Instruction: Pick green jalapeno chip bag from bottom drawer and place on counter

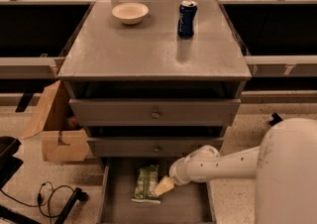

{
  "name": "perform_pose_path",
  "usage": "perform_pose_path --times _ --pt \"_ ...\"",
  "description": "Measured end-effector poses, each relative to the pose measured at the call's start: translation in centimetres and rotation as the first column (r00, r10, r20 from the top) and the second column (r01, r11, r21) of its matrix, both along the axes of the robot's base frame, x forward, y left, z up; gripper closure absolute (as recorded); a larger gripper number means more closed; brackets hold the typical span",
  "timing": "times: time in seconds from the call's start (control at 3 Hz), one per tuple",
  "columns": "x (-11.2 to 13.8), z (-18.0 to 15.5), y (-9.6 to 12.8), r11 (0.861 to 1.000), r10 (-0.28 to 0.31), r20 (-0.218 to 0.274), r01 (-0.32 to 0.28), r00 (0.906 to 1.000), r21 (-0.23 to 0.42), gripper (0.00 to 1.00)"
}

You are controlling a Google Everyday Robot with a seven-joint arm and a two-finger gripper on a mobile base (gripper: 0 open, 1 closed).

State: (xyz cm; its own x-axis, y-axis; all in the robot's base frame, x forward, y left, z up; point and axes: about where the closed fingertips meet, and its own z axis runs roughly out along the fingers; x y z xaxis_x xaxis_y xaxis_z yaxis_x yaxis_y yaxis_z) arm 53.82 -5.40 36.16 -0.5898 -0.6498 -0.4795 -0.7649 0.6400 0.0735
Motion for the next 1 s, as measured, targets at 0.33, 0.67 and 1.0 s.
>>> perform_pose_path --times 0.33,0.67,1.0 --pt "-1.6 -6.8 0.8 0.999 -0.043 -0.101 0.046 0.9940 0.027 0.00" --pt "-1.1 -10.0 0.0 0.989 -0.125 -0.108 0.133 0.9863 0.068 0.00" --pt "-0.3 -9.4 1.1 0.981 -0.141 -0.082 0.150 0.9867 0.120 0.00"
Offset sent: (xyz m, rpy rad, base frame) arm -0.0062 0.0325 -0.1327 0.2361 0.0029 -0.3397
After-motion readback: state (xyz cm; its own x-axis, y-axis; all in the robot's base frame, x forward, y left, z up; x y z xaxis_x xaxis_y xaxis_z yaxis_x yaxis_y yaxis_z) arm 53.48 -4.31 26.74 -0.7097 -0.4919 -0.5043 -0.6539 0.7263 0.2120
